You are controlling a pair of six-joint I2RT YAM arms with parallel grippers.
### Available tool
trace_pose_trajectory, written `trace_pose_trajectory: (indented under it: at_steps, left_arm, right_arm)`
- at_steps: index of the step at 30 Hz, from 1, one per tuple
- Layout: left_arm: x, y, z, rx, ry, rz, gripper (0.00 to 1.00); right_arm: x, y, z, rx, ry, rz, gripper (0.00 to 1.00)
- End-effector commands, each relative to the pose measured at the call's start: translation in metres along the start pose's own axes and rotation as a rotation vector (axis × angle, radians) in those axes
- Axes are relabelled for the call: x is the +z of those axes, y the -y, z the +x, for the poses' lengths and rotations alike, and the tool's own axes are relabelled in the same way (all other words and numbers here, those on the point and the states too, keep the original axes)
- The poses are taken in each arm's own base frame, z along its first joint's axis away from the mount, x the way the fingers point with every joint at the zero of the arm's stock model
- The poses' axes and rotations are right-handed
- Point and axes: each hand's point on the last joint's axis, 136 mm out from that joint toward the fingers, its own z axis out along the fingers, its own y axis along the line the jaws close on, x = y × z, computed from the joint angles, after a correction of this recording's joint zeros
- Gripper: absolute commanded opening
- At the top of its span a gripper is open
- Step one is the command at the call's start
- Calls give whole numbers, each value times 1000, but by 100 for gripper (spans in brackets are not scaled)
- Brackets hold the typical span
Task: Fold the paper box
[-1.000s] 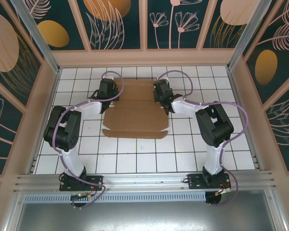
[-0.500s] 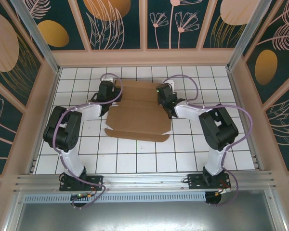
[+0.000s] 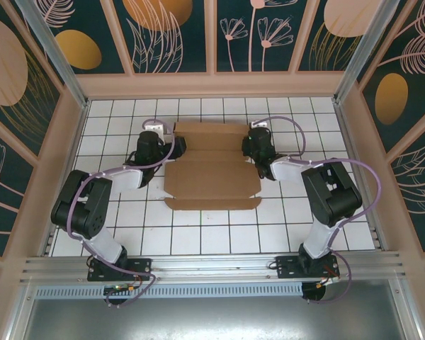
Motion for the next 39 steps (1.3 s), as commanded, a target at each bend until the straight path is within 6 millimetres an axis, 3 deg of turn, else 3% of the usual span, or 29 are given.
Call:
trace_pose_trajectory:
  at_steps: [1,8,13,20,24,28,32,35,38,39]
  left_arm:
    - [-11,-2,-27,-34,95,6,79]
    - [-11,-1,-19,-15,73,25,79]
    - [-12,4,-10,-9,64,68,79]
    - [-69,22,-32,-17,218,156,77]
    - [-97,30,-71,-48,340,152,78]
    - [-75,55,-105,-32,269,188,81]
    - [-34,61,-122,-58,158,208,82]
    - [-6,55,-114,-89,76,214,82]
    - [6,47,-98,-115,45,211,82]
    - [14,42,-85,-130,23,208,82]
  right_arm:
    - [-8,16,-17,25,68,18,36]
    - [-39,-2,-41,11,180,-113,67]
    - [-76,-17,-53,-10,290,-226,79]
    - [-116,-13,-80,62,398,-291,83]
    - [-110,-6,-99,139,353,-289,84]
    - [-96,-2,-111,191,296,-274,83]
    - [-81,-4,-106,236,219,-306,81]
    - [-72,-4,-98,240,176,-295,79]
    - [-64,-1,-87,245,145,-278,77]
    - [-59,0,-80,243,124,-271,76]
